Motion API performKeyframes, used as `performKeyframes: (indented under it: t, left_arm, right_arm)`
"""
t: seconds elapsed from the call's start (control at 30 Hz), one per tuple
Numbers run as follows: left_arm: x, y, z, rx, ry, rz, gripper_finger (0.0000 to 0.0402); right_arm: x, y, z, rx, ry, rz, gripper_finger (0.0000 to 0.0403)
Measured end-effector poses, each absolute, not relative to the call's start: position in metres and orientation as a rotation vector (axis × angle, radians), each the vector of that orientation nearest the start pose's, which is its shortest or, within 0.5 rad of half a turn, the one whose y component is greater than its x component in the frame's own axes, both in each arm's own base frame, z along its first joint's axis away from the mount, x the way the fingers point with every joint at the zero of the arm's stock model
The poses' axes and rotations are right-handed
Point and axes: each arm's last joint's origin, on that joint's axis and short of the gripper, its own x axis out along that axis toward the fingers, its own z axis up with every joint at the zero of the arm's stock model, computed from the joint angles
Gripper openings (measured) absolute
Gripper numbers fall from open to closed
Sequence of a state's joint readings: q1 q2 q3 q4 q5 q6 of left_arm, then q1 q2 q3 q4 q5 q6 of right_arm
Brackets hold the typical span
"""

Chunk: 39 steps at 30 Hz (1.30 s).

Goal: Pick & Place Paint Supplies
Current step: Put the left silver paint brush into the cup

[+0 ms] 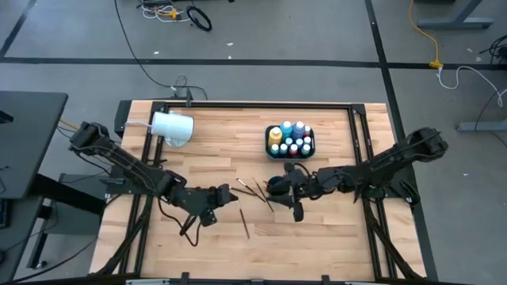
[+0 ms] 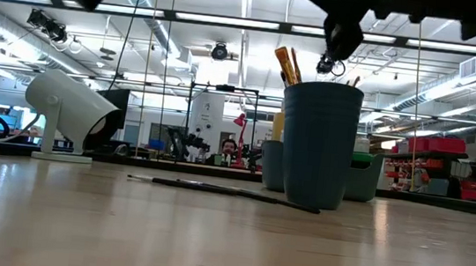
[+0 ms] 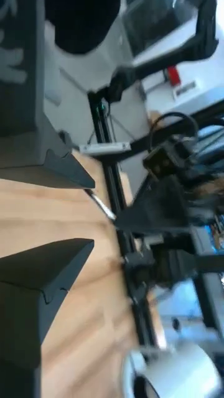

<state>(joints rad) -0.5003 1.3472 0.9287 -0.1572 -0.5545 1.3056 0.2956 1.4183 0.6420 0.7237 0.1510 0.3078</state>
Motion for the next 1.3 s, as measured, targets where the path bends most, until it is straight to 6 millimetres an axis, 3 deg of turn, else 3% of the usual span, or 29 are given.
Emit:
performKeyframes:
  t: [0.3, 0.57, 1.1, 1.3]
  left_arm:
    - [0.268, -0.125, 0.282, 1.837, 0.329, -0.209, 0.0003]
    - [0.275, -0.12, 0.286, 1.937, 0.302, -0.167, 0.0004]
    - [0.285, -0.11, 0.286, 2.04, 0.317, -0.117, 0.0006]
    - [0.286, -0.108, 0.286, 2.037, 0.325, -0.114, 0.0006]
  right_arm:
    - [0.313, 0.082, 0.236, 0.437, 0.073, 0.224, 0.0162]
    - [0.329, 0.083, 0.238, 0.484, 0.095, 0.224, 0.0163]
    - [0.333, 0.073, 0.235, 0.424, 0.12, 0.189, 0.0162]
    - [0.333, 0.073, 0.235, 0.367, 0.115, 0.208, 0.012]
